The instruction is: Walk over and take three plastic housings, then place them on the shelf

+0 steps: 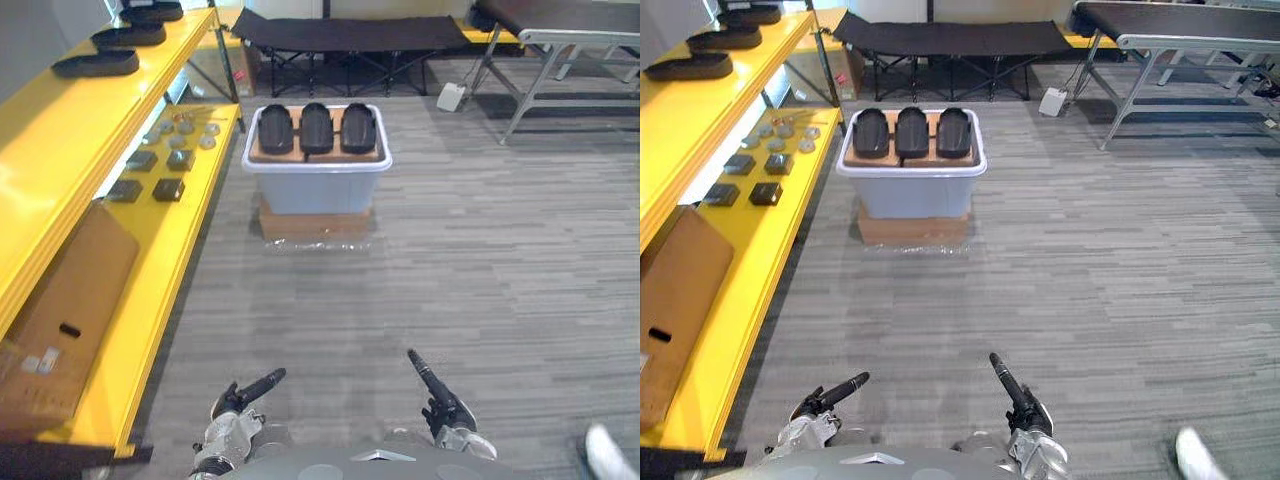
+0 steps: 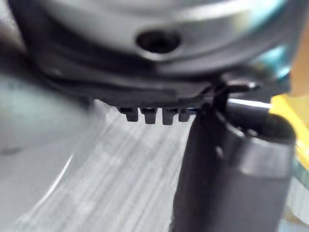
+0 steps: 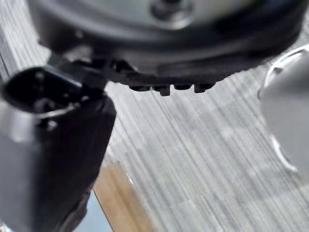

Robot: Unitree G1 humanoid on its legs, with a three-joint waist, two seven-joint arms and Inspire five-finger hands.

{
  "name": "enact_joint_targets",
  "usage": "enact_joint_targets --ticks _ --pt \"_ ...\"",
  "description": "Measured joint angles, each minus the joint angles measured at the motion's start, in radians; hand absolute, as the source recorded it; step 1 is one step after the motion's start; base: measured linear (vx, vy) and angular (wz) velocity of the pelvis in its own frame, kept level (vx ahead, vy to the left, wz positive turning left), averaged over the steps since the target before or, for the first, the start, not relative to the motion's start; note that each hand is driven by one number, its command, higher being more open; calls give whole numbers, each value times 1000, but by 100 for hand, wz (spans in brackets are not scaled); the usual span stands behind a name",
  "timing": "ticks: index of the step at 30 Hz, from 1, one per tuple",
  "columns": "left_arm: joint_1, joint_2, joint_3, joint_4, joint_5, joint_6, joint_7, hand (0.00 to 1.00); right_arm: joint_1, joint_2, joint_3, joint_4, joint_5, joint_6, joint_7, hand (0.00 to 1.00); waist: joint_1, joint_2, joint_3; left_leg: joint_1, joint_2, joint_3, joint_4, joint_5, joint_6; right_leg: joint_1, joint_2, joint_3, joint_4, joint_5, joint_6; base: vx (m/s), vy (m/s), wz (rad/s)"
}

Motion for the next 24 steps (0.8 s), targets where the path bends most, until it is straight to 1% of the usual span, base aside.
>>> enact_joint_targets --ticks 1,2,3,4,5,6,7,8,9,10,11,12,13,14,15,16,17,18,19,20,21,22,23,24 --pt "-1 -1 1 -6 -2 -4 -2 100 -7 4 1 0 -2 0 0 100 9 -2 2 -32 -15 16 -47 -1 5 17 -3 11 -15 0 0 584 13 -65" --pt "-3 1 6 -18 -6 -14 -3 100 -28 15 3 -4 -11 -1 -2 100 21 -7 8 -99 -36 44 -167 9 17 41 -13 29 -37 -1 1 477 54 -63" --pt "-5 -1 17 -27 -11 -19 -3 100 -44 21 10 -8 -22 -2 -4 100 32 -12 24 -136 -50 51 -275 46 27 61 -25 32 -41 -4 7 567 101 -80" --pt "-6 4 39 -33 -28 -25 -3 100 -59 26 30 -19 -23 -5 -6 100 48 -26 48 -170 -66 48 -428 127 29 97 -49 45 -45 -30 41 477 130 -83" --pt "8 6 48 -26 -32 -36 1 100 -56 22 73 -34 -24 -15 -12 100 61 -21 58 -192 -67 36 -555 202 18 139 -49 76 -59 -67 67 474 149 -72" --pt "23 4 47 -21 -32 -39 0 100 -55 14 92 -34 -23 -19 -16 100 62 -10 58 -199 -57 31 -594 212 18 162 -47 87 -60 -87 72 512 253 -66" --pt "38 13 70 -16 -69 -34 -3 100 -55 24 113 -31 -22 -18 -22 100 77 -13 53 -203 -58 37 -529 316 58 201 -60 116 -50 -128 70 449 249 -38" --pt "36 21 70 -13 -73 -34 -1 100 -56 30 117 -31 -21 -18 -22 100 81 -27 52 -204 -67 40 -516 328 68 206 -72 122 -40 -130 66 604 342 -16" --pt "25 37 67 -12 -72 -35 0 100 -69 47 118 -33 -19 -18 -22 100 81 -70 52 -203 -93 54 -504 327 74 179 -111 156 25 -117 51 725 386 24" --pt "12 40 67 -7 -73 -33 0 100 -78 51 112 -34 -24 -15 -18 100 83 -89 45 -197 -119 66 -499 315 110 135 -145 193 118 -76 66 736 400 30" --pt "5 44 65 1 -72 -30 -1 100 -81 52 104 -33 -27 -9 -16 100 84 -96 45 -185 -133 71 -500 299 132 118 -156 207 177 -49 97 740 394 25" --pt "-2 54 56 13 -73 -28 2 100 -83 56 90 -27 -34 -2 -6 100 86 -112 52 -136 -167 77 -508 257 151 58 -189 251 357 29 200 623 316 21" --pt "-1 61 38 21 -67 -29 9 100 -86 60 83 -25 -35 -2 3 100 79 -118 55 -73 -202 73 -529 228 152 -37 -215 297 589 149 326 582 288 23" --pt "3 61 26 22 -55 -30 17 100 -86 62 80 -16 -36 -3 7 100 76 -115 56 -17 -222 67 -553 213 151 -107 -230 298 745 151 330 537 245 20" --pt "3 57 12 22 -34 -31 26 100 -84 59 80 -1 -36 -2 11 100 74 -103 59 51 -233 65 -589 199 150 -164 -249 271 847 129 291 505 210 8" --pt "12 48 -8 24 -29 -33 34 100 -73 57 82 7 -37 -2 18 100 73 -74 59 137 -234 58 -640 187 151 -236 -266 203 893 81 212 516 206 -3" --pt "13 45 -13 28 -30 -34 36 100 -68 54 87 -4 -43 3 19 100 72 -65 57 172 -234 57 -668 185 149 -272 -271 173 885 57 175 513 181 8" --pt "4 45 -27 41 -34 -32 37 100 -76 47 94 -18 -44 -3 20 100 59 -56 57 231 -234 42 -703 188 155 -316 -278 103 804 8 160 506 112 31" --pt "-2 48 -39 42 -35 -32 35 100 -77 48 92 -24 -44 -4 14 100 48 -52 57 264 -233 23 -719 185 152 -341 -276 62 697 -11 158 591 51 71" --pt "-14 47 -42 40 -35 -42 24 100 -74 50 88 -29 -41 -8 1 100 32 -52 56 298 -224 -15 -724 161 139 -361 -258 42 481 -8 154 482 -23 76" --pt "-18 45 -42 40 -35 -46 20 100 -74 51 88 -30 -40 -9 -1 100 28 -51 56 309 -218 -33 -720 146 134 -367 -244 57 399 0 163 468 -81 80" --pt "-17 43 -42 40 -38 -56 13 100 -74 54 88 -30 -40 -10 -4 100 25 -51 53 315 -208 -59 -705 119 123 -377 -221 88 302 27 158 452 -132 73" --pt "-18 38 -40 36 -39 -71 -1 100 -70 58 90 -31 -43 -11 -7 100 23 -57 49 337 -196 -87 -691 81 108 -381 -201 121 220 87 152 447 -155 75" --pt "-14 38 -40 36 -39 -83 -4 100 -66 62 91 -30 -44 -11 -9 100 25 -66 41 355 -191 -106 -683 58 95 -381 -196 132 195 136 151 365 -165 64"
